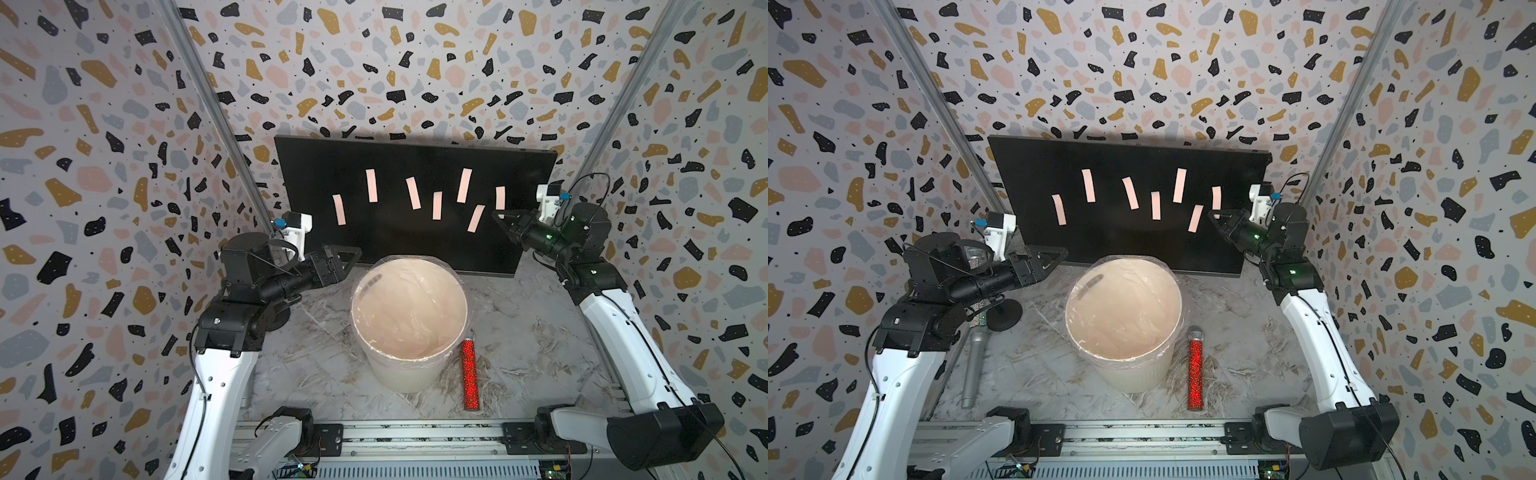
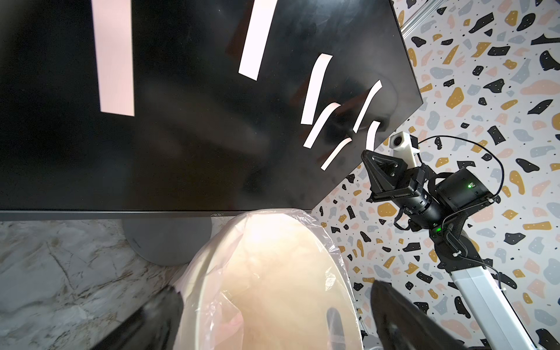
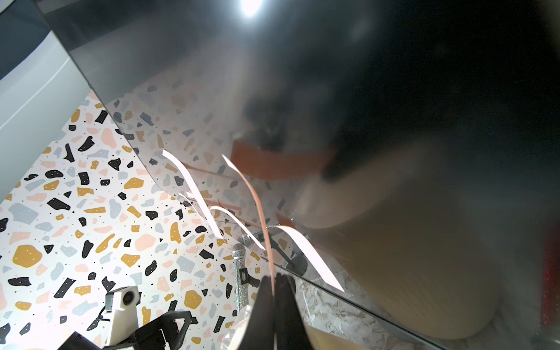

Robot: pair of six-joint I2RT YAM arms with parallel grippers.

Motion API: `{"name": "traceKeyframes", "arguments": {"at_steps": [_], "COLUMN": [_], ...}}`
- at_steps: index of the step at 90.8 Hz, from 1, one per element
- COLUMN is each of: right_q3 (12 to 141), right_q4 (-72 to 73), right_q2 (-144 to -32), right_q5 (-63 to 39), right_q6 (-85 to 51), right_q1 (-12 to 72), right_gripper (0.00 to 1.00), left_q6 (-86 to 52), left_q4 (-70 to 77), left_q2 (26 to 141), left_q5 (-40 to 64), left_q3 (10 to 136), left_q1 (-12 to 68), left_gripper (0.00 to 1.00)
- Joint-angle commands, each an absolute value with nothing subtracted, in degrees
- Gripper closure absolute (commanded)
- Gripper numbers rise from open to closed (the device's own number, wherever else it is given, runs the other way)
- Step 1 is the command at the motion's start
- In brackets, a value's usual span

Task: Remove the sticky note from the monitor
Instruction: Tear off the sticky note from the monitor, then place the sticky note in the trash bin.

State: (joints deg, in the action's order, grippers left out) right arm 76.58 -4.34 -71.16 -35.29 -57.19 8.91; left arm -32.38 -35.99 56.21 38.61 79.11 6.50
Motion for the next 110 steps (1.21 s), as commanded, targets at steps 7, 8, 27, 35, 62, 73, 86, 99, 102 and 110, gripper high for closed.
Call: {"name": "traceKeyframes", "arguments": {"at_steps": [7,8,27,35,62,73,86,99,102,110], "right_q3": [74.6,74.5,73.6,73.7,74.1,76.2,78.8,82.7,83.9,86.8], "right_q4": [-4.8,-4.8,-6.5,-7.6,-14.9,-19.8,-24.9,-33.7,-36.3,-42.8], "right_q2": [-68.4,-68.3,-66.3,-65.6,-62.9,-62.9,-63.8,-65.9,-66.7,-68.7], "right_q5": [-37.0,-37.1,-39.3,-41.0,-43.9,-44.2,-44.6,-42.9,-42.2,-39.6], "right_q6": [-56.8,-56.8,-56.1,-55.9,-53.1,-50.1,-47.0,-40.9,-39.0,-34.3], "right_q1": [8.8,8.8,8.9,9.2,12.7,16.1,20.6,26.9,28.5,33.1], "right_gripper": [1.0,1.0,1.0,1.0,1.0,1.0,1.0,1.0,1.0,1.0], "left_q6": [-32.3,-32.3,-32.3,-32.3,-31.7,-31.5,-31.3,-31.2,-31.3,-31.1], "left_q4": [-34.9,-34.9,-34.8,-34.8,-35.8,-36.6,-36.9,-36.8,-36.8,-36.8], "left_q2": [55.4,55.4,55.1,55.1,55.7,56.1,56.4,56.5,56.4,56.5], "left_q5": [39.7,39.7,39.6,39.6,39.1,38.7,38.7,38.5,38.5,38.4], "left_q3": [78.6,78.6,77.9,77.6,77.3,76.9,76.4,75.8,75.6,75.4], "left_q1": [6.9,6.9,6.9,6.9,7.2,7.3,7.5,7.5,7.6,7.6], "left_gripper": [0.01,0.01,0.01,0.01,0.01,0.01,0.01,0.01,0.01,0.01]}}
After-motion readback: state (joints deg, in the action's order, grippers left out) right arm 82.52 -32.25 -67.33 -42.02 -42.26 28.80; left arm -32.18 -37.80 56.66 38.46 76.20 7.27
